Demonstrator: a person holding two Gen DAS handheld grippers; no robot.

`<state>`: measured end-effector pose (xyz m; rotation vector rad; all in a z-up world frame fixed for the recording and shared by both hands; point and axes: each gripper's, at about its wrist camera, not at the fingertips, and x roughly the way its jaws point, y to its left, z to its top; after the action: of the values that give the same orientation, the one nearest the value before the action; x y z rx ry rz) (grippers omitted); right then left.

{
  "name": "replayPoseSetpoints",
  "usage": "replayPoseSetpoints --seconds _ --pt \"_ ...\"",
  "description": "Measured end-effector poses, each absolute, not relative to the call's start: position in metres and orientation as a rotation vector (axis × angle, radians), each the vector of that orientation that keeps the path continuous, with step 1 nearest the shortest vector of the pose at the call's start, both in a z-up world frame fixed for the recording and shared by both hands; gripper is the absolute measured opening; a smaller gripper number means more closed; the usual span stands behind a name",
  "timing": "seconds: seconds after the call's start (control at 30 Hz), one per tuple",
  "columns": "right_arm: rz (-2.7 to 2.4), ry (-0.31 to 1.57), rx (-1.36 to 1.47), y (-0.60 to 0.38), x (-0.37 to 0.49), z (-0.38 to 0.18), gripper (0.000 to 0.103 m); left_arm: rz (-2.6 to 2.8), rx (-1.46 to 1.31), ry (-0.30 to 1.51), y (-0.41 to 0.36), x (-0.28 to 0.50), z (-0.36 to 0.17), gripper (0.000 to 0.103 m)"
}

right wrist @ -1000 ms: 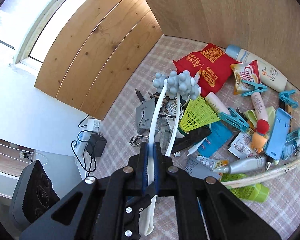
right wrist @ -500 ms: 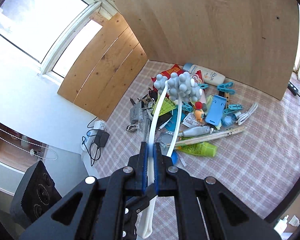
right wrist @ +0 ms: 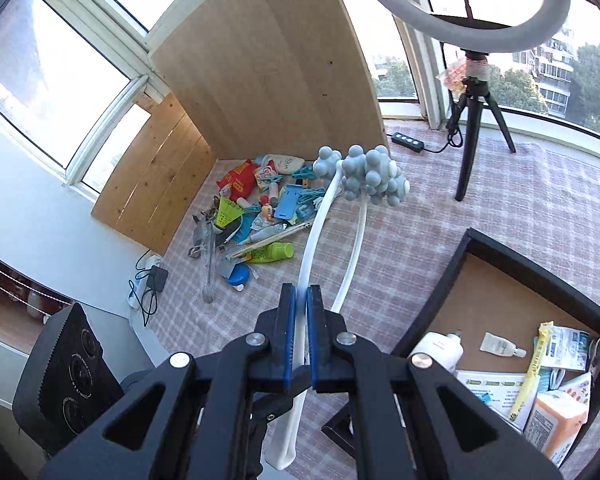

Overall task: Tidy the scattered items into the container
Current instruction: 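Carry the white cable over the black tray and open both tools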

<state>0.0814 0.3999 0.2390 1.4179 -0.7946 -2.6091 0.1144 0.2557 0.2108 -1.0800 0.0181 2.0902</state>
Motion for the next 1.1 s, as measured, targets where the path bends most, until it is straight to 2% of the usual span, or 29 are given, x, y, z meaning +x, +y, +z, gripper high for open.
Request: replayPoseSetpoints --seconds 0.3,0.37,0.4,0.43,0.5,0.53,0.8,1.1 --pt "-2.692 -0.989 1.511 0.482 0.171 0.208 0.007 1.920 -1.099 0.196 0.352 0.170 0.190 0.008" --pt "-2.716 -0.970 1.548 0.492 0.181 0.202 0.009 1.931 -1.124 0.257 0.366 0.177 0.185 0.018" --pt "-2.737 -0.953 1.573 0.496 0.185 0.200 0.014 1.939 -1.131 0.283 0.368 0.181 0.184 0.041" --pt "-2.762 -0.948 1.593 0.501 0.190 0.199 0.025 1.953 -1.124 0.284 0.368 0.182 0.184 0.059" --pt "-2.829 -0.932 1.586 0.507 0.197 0.200 0.039 1.977 -1.100 0.293 0.366 0.182 0.188 0.060" --pt "-2.849 -0.914 1.579 0.508 0.199 0.201 0.041 1.988 -1.093 0.303 0.364 0.182 0.188 0.060" --pt "-2.819 -0.778 1.551 0.481 0.171 0.203 0.041 2.089 -1.122 0.274 0.326 0.147 0.179 0.059" --pt "-2.641 -0.570 1.555 0.407 0.097 0.183 0.041 2.292 -1.280 0.100 0.211 0.081 0.150 0.059"
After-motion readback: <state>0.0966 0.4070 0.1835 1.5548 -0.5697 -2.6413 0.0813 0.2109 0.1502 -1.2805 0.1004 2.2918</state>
